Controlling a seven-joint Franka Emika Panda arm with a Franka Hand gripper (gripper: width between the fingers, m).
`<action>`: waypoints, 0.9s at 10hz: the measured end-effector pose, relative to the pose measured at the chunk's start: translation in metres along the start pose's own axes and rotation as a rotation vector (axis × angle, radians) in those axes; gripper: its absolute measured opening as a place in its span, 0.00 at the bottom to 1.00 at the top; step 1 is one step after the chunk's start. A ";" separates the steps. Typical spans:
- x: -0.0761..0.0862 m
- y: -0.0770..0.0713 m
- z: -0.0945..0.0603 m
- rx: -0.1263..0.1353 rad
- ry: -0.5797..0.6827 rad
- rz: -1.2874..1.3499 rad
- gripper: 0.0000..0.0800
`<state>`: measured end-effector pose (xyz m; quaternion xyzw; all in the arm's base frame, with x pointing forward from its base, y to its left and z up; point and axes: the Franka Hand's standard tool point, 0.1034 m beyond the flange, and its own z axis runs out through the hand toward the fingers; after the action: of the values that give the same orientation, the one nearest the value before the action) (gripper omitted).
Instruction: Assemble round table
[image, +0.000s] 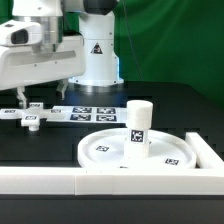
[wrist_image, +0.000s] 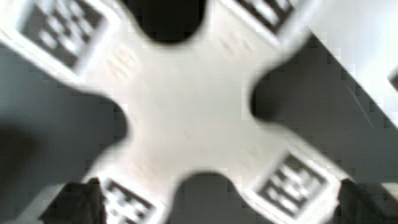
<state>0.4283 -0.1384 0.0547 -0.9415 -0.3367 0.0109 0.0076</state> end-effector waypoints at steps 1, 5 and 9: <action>0.001 -0.001 0.000 0.000 0.000 -0.003 0.81; -0.006 0.010 0.008 -0.063 0.018 -0.085 0.81; -0.010 0.010 0.012 -0.056 0.013 -0.098 0.81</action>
Offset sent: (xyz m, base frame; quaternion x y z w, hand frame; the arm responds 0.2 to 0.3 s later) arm 0.0025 -0.0217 -0.0145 -0.0854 0.0205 -0.1164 0.9893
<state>0.4269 -0.1525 0.0422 -0.9239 -0.3824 -0.0050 -0.0163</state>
